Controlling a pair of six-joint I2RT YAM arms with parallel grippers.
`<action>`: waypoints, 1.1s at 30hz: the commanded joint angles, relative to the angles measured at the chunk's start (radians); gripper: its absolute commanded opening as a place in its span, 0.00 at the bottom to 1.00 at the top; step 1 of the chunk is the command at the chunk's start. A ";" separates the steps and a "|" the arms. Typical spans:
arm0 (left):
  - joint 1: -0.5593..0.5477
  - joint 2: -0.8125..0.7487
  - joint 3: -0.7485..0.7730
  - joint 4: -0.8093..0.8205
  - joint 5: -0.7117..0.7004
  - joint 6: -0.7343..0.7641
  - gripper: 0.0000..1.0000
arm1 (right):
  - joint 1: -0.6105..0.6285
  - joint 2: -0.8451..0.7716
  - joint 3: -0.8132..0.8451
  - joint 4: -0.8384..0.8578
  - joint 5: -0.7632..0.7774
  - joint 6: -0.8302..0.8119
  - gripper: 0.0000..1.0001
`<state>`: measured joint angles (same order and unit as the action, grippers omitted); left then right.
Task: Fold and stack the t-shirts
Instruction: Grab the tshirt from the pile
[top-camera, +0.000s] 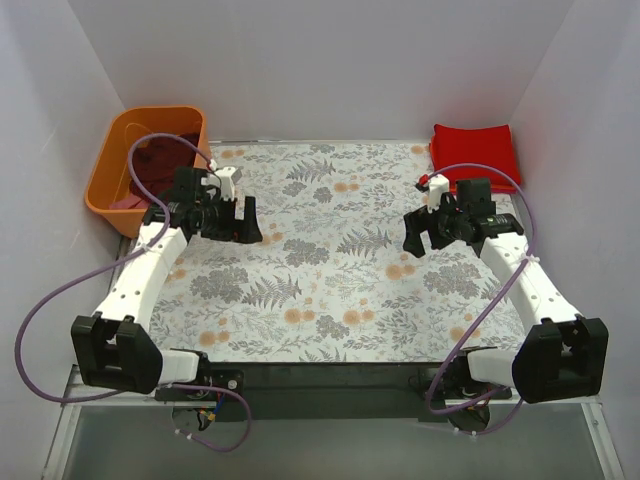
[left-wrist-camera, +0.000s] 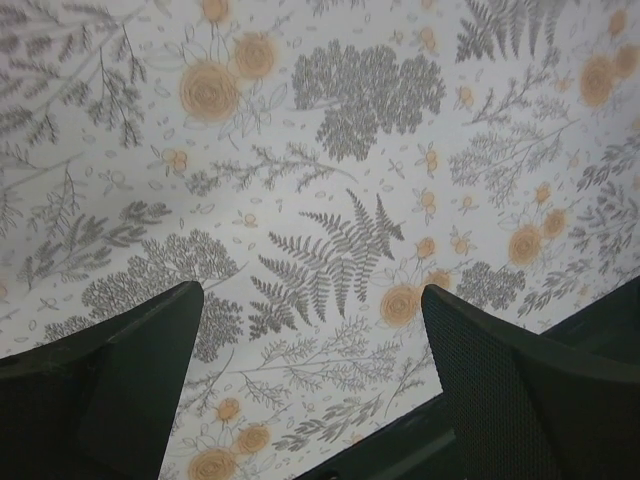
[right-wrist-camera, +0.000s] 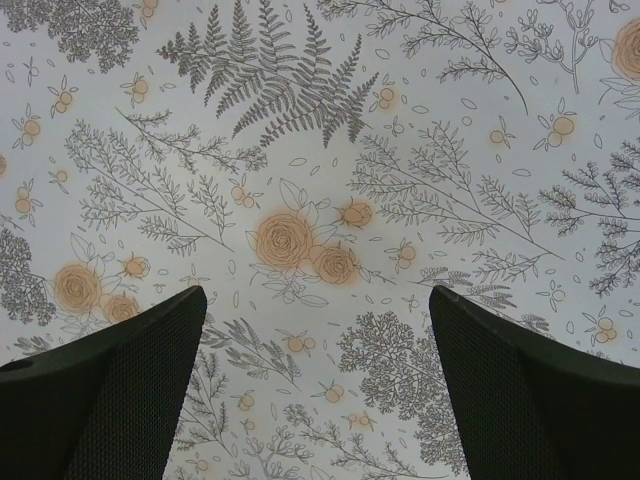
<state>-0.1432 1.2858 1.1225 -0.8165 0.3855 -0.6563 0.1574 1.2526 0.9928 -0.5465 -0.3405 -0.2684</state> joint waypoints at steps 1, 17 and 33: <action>-0.001 0.041 0.161 0.039 0.007 -0.064 0.91 | -0.001 -0.024 0.040 0.034 0.018 0.009 0.98; 0.433 0.617 1.129 0.028 0.187 -0.149 0.91 | -0.001 -0.010 0.060 0.048 -0.028 -0.029 0.98; 0.510 1.060 1.194 0.237 -0.040 0.052 0.90 | -0.002 0.134 0.060 0.031 -0.083 -0.035 0.99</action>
<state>0.3748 2.3318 2.2604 -0.6067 0.3714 -0.6582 0.1574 1.3674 1.0203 -0.5228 -0.4015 -0.2913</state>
